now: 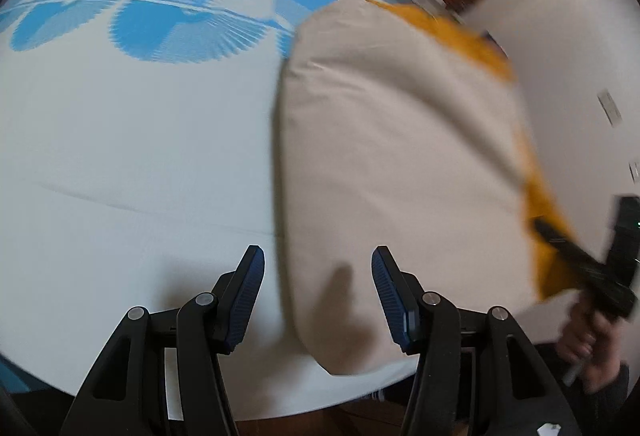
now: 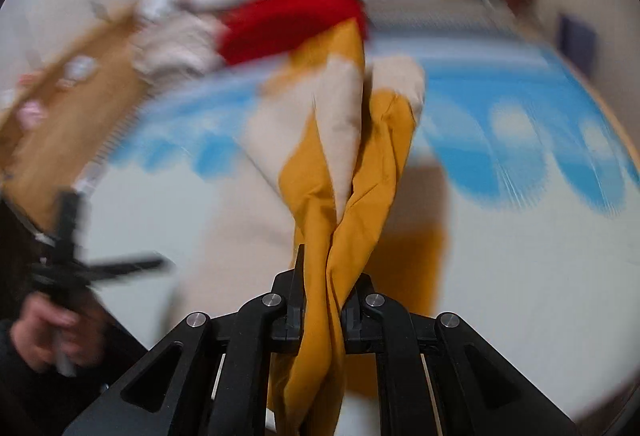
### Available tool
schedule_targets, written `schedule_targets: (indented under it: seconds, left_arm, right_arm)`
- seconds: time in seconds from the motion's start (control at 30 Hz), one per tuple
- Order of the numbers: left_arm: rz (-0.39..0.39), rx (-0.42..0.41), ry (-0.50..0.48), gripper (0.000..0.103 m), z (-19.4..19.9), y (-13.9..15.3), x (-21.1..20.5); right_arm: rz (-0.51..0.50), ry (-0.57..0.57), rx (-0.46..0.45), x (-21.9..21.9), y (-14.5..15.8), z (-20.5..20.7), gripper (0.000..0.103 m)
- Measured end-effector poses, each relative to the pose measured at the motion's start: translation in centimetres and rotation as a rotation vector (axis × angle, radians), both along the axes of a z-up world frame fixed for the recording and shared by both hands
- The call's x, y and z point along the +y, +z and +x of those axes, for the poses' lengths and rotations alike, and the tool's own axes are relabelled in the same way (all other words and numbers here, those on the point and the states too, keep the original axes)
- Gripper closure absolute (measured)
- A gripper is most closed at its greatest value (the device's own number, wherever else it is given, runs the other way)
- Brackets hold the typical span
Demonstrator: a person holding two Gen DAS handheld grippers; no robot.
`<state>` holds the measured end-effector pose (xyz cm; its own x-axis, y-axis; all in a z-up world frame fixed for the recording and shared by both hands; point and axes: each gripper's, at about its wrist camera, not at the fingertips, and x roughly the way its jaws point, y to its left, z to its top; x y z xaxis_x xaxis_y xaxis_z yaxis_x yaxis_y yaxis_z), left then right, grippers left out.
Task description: Fold large clothes
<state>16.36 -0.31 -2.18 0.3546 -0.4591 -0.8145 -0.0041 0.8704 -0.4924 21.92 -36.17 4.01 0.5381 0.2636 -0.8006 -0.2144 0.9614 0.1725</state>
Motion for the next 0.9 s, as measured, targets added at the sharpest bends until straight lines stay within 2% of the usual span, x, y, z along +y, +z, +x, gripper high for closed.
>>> schedule_targets:
  seconds: [0.07, 0.1, 0.17, 0.23, 0.3, 0.37, 0.4, 0.43, 0.47, 0.53, 0.6, 0.67, 0.83, 0.9]
  left_arm:
    - [0.011, 0.029, -0.059, 0.052, 0.1, -0.8, -1.5]
    - [0.023, 0.039, -0.081, 0.052, 0.2, -1.0, -2.2]
    - [0.063, 0.041, -0.121, 0.052, 0.2, -1.0, -3.3]
    - [0.068, 0.031, -0.148, 0.052, 0.2, -0.8, -3.9]
    - [0.073, 0.041, -0.204, 0.051, 0.1, -1.2, -4.8]
    - [0.183, 0.089, -0.265, 0.047, 0.2, -3.4, -6.0]
    - [0.228, 0.120, -0.280, 0.047, 0.1, -4.7, -6.4]
    - [0.260, 0.153, -0.286, 0.047, 0.1, -5.7, -6.7]
    - [0.275, 0.172, -0.293, 0.047, 0.1, -6.4, -6.9]
    - [0.296, 0.184, -0.323, 0.046, 0.0, -6.9, -7.6]
    - [0.331, 0.171, -0.338, 0.046, -0.2, -6.6, -8.2]
    - [0.333, 0.167, -0.337, 0.046, -0.2, -6.4, -8.4]
    - [0.334, 0.173, -0.328, 0.046, 0.3, -6.5, -8.4]
    - [0.335, 0.175, -0.326, 0.045, 0.1, -6.4, -8.5]
  right_arm:
    - [-0.067, -0.055, 0.156, -1.5, -4.3, 1.1, 0.092]
    - [-0.103, -0.063, 0.195, -1.9, -5.7, 1.5, 0.092]
    - [-0.140, -0.062, 0.196, -2.7, -6.4, 2.4, 0.092]
    - [-0.089, -0.061, 0.161, -3.1, -5.4, 2.5, 0.092]
    - [0.008, -0.058, 0.138, -3.5, -4.5, 2.6, 0.092]
    - [0.007, -0.040, 0.145, -3.1, -4.5, 2.4, 0.092]
    - [-0.013, -0.034, 0.161, -3.1, -5.1, 2.5, 0.091]
    - [-0.051, -0.021, 0.218, -2.9, -6.5, 3.0, 0.090]
    - [-0.088, -0.012, 0.301, -2.8, -8.4, 3.3, 0.086]
    - [-0.145, -0.012, 0.380, -2.7, -10.2, 3.3, 0.080]
    - [-0.164, 0.021, 0.359, -2.3, -9.8, 3.5, 0.073]
    - [-0.155, 0.033, 0.346, -2.6, -9.6, 3.3, 0.067]
    - [-0.158, 0.014, 0.460, -4.1, -11.8, 2.7, 0.067]
    - [-0.171, 0.032, 0.463, -4.5, -12.2, 2.5, 0.068]
